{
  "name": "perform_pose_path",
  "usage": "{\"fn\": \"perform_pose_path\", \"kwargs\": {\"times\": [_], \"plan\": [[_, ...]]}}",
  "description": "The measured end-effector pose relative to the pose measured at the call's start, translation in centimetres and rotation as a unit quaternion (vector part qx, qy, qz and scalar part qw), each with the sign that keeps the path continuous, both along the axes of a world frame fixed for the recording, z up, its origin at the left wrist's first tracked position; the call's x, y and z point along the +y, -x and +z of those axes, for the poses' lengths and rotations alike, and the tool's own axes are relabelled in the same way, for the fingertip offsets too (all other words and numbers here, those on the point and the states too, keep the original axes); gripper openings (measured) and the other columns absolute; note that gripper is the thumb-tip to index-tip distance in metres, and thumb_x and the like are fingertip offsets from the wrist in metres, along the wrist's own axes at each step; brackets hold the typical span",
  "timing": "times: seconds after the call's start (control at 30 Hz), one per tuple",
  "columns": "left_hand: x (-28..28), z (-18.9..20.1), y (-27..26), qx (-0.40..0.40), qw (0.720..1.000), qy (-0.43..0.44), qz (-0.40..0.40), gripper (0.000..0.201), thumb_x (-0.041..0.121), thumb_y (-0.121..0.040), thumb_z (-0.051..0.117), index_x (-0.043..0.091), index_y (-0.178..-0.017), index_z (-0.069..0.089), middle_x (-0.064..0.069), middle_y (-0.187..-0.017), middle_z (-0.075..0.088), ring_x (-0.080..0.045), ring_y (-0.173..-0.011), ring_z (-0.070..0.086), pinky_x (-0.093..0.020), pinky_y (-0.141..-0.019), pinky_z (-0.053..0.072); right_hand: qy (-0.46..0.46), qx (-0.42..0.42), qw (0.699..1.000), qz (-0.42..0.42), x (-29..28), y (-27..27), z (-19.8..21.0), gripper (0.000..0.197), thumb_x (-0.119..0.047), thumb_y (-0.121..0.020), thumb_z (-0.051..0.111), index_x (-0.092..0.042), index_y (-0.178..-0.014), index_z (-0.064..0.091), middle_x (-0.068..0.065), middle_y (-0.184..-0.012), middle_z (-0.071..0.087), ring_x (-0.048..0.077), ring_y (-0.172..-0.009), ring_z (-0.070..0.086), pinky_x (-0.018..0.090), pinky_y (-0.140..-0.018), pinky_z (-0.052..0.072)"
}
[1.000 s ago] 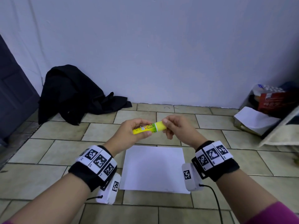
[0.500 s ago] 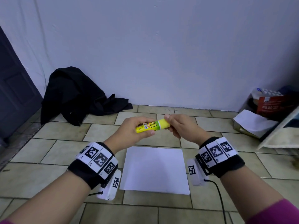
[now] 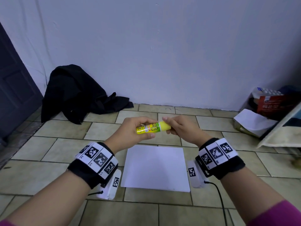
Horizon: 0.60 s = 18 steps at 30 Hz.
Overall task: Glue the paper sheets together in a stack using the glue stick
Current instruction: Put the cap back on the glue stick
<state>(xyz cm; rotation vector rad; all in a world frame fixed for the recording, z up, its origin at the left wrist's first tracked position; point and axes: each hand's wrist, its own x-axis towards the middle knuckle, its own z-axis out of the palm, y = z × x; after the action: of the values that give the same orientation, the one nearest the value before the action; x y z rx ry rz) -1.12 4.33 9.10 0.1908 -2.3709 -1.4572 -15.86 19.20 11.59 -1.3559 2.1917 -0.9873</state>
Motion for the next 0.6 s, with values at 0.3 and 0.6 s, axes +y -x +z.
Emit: {"fn": "perform_pose_path", "kwargs": {"times": [0.3,0.6], "plan": [[-0.1,-0.5,-0.3,-0.004,0.999,-0.013,0.035,0.035,0.005,-0.072,0.082,0.028,-0.092,0.065,0.005,-0.086,0.067,0.0,-0.073,0.06,-0.015,-0.067,0.049,0.039,-0.104,0.993,0.039,0.6,1.0,-0.6,0.017,-0.007,-0.079,0.075,-0.011,-0.089,0.061,-0.008,-0.06,0.055,0.004,-0.041,0.04,0.019,-0.044,0.036],[0.1,-0.2,-0.3,0.002,1.0,0.003,0.02,0.028,0.006,-0.074,0.081,0.019,-0.093,0.065,0.002,-0.084,0.066,-0.004,-0.068,0.057,-0.018,-0.062,0.049,-0.014,-0.048,0.998,0.044,0.7,0.2,0.2,0.047,-0.048,-0.096,0.042,-0.016,-0.068,0.063,-0.01,-0.047,0.053,0.008,-0.039,0.044,0.017,-0.047,0.036]]}}
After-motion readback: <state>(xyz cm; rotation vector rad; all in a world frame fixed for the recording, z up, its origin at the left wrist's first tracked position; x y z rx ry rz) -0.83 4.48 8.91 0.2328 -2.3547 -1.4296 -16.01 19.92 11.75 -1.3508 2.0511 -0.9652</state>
